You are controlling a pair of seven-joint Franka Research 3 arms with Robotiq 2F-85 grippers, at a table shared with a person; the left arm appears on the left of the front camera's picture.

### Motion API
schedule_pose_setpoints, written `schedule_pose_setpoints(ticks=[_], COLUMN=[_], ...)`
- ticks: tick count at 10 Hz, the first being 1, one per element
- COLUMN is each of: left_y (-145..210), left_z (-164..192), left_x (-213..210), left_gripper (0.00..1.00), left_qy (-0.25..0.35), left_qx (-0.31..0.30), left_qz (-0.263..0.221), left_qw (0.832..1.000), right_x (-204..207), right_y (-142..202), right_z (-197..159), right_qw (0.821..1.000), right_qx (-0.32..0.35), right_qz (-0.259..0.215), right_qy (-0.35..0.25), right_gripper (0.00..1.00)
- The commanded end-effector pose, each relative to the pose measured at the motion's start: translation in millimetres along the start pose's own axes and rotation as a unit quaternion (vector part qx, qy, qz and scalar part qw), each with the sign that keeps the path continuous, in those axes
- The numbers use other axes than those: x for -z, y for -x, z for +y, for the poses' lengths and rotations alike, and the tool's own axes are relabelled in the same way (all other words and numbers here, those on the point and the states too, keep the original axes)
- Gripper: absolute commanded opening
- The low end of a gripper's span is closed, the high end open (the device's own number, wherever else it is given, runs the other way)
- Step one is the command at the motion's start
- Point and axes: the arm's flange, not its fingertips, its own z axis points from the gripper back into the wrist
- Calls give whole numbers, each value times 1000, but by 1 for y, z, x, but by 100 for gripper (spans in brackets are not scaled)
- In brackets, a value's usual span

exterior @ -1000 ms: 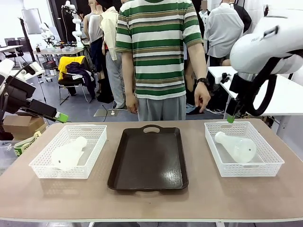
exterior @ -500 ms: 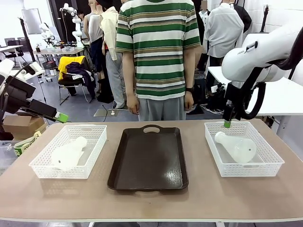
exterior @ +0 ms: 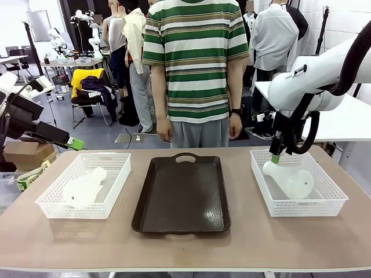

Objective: Prepare the laboratory tools.
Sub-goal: Pick up the Big flask that the person points to.

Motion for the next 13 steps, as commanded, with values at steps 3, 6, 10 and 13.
schedule_pose_setpoints(ticks=[3,6,10,13], left_y=[0,0,0,0], left_z=[2,2,2,2], left_x=[0,0,0,0], left_gripper=[100,100,100,100], left_qy=[9,9,9,9], left_qx=[-1,-1,-1,-1], left_qz=[-3,-3,-3,-3], left_qw=[1000,1000,1000,1000], right_x=[0,22,41,53], right_y=[0,-23,-40,-46], right_z=[1,3,1,-1], right_qw=[1000,1000,998,998], right_qx=[-3,5,10,19], right_qz=[1,28,60,61], right_qy=[-1,10,24,25], right_gripper=[100,100,100,100])
